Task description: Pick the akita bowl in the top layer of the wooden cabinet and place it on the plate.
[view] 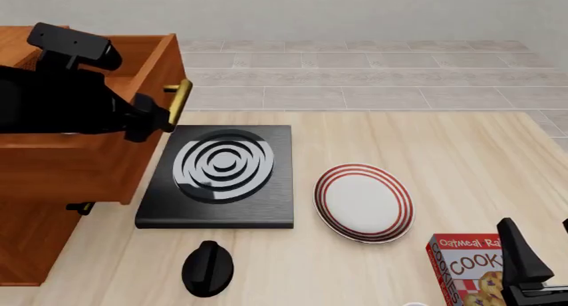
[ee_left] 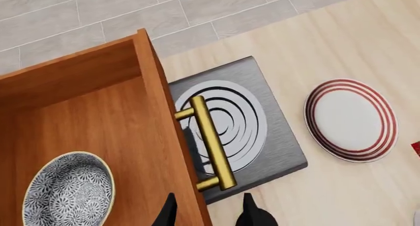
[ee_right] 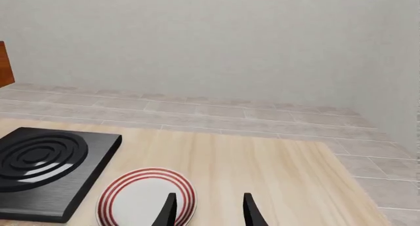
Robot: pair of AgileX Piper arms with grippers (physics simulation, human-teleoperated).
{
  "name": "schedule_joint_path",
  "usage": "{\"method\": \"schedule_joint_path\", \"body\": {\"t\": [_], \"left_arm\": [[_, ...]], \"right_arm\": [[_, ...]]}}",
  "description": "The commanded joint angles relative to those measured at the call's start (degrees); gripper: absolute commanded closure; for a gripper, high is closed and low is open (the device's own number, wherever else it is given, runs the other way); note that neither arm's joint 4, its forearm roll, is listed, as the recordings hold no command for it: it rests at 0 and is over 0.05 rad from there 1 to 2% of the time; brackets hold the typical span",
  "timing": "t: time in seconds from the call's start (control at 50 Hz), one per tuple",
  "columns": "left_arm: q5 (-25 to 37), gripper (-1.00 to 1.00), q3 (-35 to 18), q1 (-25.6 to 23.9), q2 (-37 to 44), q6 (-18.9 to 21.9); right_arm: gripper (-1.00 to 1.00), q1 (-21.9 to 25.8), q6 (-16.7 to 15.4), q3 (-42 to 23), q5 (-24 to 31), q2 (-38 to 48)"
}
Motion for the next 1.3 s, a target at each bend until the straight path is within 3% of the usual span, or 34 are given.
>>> {"method": "schedule_joint_path", "body": {"t": [0.02, 0.7, 1.3], "left_arm": [[-1.0, -1.0, 1.1, -3.1, 1.6, -0.9], [0.3, -1.0, -2.3, -7.8, 3.4, -5.1], [6.3, -1.0, -17.7, -1.8, 4.0, -1.3]], "right_arm": [[-1.0, -0.2, 0.0, -0.2, 0.0, 0.0], [-1.0, -0.4, 0.2, -0.4, 0.0, 0.0], [-1.0, -0.3, 0.1, -0.5, 0.1, 0.0]]}}
